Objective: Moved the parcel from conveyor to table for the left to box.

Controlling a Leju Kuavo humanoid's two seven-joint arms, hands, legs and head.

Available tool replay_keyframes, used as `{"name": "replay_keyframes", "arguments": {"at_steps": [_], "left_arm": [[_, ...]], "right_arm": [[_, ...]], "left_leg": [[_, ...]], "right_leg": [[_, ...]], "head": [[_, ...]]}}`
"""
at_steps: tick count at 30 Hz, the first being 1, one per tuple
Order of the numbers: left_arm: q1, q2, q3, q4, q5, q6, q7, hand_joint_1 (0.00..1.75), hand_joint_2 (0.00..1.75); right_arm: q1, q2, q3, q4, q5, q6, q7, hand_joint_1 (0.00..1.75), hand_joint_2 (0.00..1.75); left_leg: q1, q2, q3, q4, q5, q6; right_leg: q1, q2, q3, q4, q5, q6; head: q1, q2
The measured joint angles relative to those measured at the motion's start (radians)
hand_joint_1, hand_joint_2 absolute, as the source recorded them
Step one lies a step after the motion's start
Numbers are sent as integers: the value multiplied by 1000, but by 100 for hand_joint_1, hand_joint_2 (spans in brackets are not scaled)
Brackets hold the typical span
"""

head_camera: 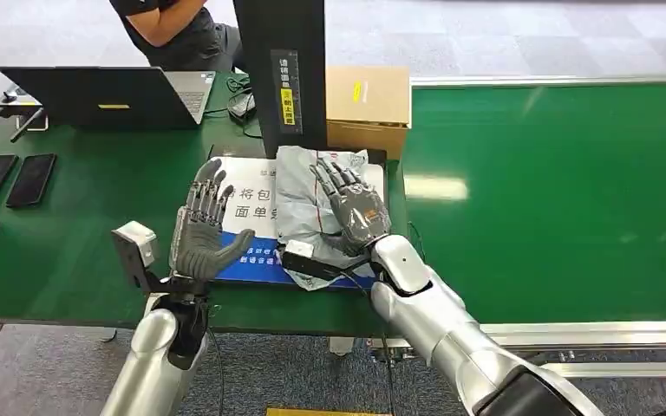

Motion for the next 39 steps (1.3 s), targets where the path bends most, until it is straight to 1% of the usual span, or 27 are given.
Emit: {"name": "replay_keyframes", "arguments": {"at_steps": [5, 16, 19, 21, 23, 26, 29, 34, 37, 39], "left_arm": [[0, 0, 0, 2, 0, 2, 0, 0, 175], [0, 0, -2, 8, 1, 3, 0, 0, 175], [0, 0, -2, 8, 2, 5, 0, 0, 175], [2, 0, -2, 8, 3, 10, 0, 0, 175], [8, 0, -1, 8, 5, 13, 0, 0, 175], [19, 0, -1, 8, 7, 18, 0, 0, 175], [28, 1, 2, 8, 17, 12, 0, 0, 175], [41, 2, 10, 6, 18, 7, 0, 0, 175], [54, 3, 16, 4, 13, 6, 0, 0, 175], [65, 4, 27, 0, 12, 4, 0, 0, 175]], "right_arm": [[7, 0, -20, 0, -46, -48, -64, 0, 175], [14, 0, -43, 0, -50, -52, -73, 0, 175], [31, 0, -63, -32, -66, -52, -112, 0, 175], [53, 0, -94, -77, -139, -52, -172, 0, 175], [79, -2, -124, -148, -249, -37, -191, 0, 175], [126, -22, -177, -315, -428, 45, -187, 0, 175], [176, -65, -237, -470, -544, 126, -188, 0, 175], [259, -143, -332, -670, -670, 214, -200, 0, 175], [302, -175, -392, -757, -737, 262, -194, 0, 175], [344, -188, -435, -807, -801, 315, -186, 0, 175]], "left_leg": [[0, 0, 0, 0, 0, 0], [0, 0, 0, 0, 0, 0], [0, 0, 0, 0, 0, 0], [0, 0, 0, 0, 0, 0], [0, 0, 0, 0, 0, 0], [0, 0, 0, 0, 0, 0], [0, -1, 0, 0, 0, 0], [0, -1, 0, 0, 0, 0], [0, 0, 0, 0, 0, 0], [0, -1, 0, 0, 0, 0]], "right_leg": [[0, 0, 0, 0, 0, 0], [0, 0, 0, 0, 0, 0], [0, 0, 0, 0, 0, 0], [0, 0, 0, 0, 0, 0], [0, 0, 0, 0, 0, 0], [0, 0, 0, 0, 0, 0], [0, -1, 0, 0, 0, 0], [0, -1, 1, -1, 0, 0], [0, 0, 0, -1, 0, 0], [0, -1, 0, -1, 0, 0]], "head": [[0, 0], [0, 0], [0, 0], [0, 0], [0, 0], [0, 0], [0, 0], [0, 0], [0, 0], [0, 0]]}}
